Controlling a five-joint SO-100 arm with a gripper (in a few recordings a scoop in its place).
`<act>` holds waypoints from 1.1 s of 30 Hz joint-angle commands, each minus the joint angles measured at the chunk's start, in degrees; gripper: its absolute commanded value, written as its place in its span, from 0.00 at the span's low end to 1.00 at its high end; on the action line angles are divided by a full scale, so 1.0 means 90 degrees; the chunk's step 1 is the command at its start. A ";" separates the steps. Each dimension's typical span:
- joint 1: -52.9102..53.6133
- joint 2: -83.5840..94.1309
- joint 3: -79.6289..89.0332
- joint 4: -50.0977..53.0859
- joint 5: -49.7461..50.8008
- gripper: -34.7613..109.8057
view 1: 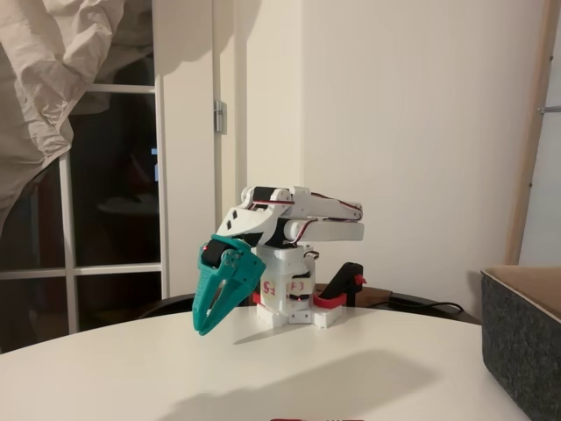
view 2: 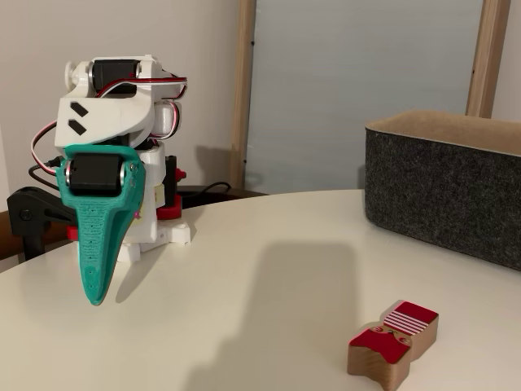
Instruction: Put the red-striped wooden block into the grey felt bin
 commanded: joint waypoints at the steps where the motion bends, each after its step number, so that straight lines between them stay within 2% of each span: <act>1: 0.0107 0.0176 0.0078 -0.0078 0.0020 0.24; 9: 0.0078 0.0117 0.0039 -0.0068 0.0010 0.25; 15: -0.0283 0.0088 -0.0410 -0.0078 0.0410 0.25; 24: -0.0420 -0.0684 -0.2666 -0.0088 0.0781 0.28; 33: -0.1787 -0.2764 -0.5068 -0.0332 0.1729 0.28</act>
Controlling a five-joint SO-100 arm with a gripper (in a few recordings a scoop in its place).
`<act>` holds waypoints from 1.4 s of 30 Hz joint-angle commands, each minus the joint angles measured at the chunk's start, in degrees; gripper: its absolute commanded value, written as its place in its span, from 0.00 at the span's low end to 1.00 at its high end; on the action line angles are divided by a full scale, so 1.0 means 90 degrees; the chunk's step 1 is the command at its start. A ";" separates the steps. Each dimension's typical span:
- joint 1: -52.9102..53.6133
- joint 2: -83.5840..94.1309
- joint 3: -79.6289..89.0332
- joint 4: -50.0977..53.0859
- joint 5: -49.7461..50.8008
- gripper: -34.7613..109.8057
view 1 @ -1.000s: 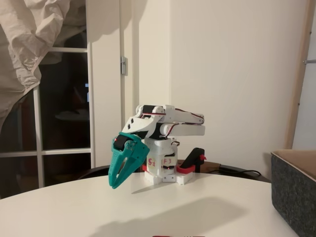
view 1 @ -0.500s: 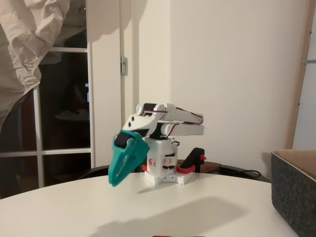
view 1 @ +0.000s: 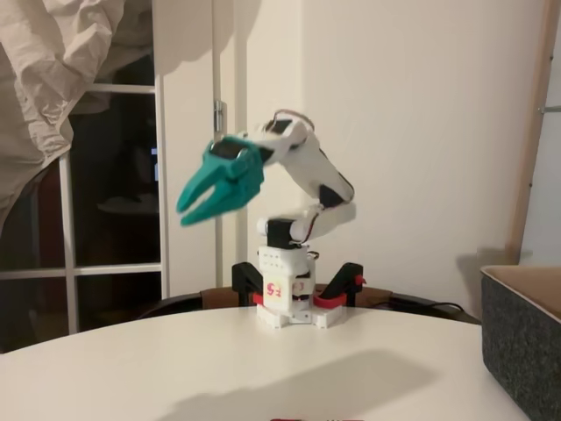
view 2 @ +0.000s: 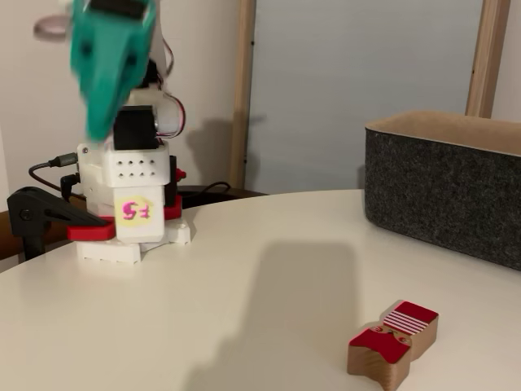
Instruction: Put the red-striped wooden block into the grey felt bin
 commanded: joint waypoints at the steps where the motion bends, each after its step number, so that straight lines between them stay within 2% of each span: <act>1: -0.0557 -0.0889 -0.0752 -0.0439 0.0195 0.28; 7: -0.1816 -0.2393 -0.1602 -0.1807 0.0840 0.27; 12: -0.2754 -0.3291 -0.2588 -0.1914 0.1406 0.31; 17: -0.3076 -0.4131 -0.3184 -0.1885 0.1016 0.34; 27: -0.2979 -0.5830 -0.4238 0.0576 -0.0537 0.43; 37: -0.2930 -0.6758 -0.4531 0.3018 -0.1611 0.41; 42: -0.3115 -0.7031 -0.4600 0.3730 -0.1904 0.41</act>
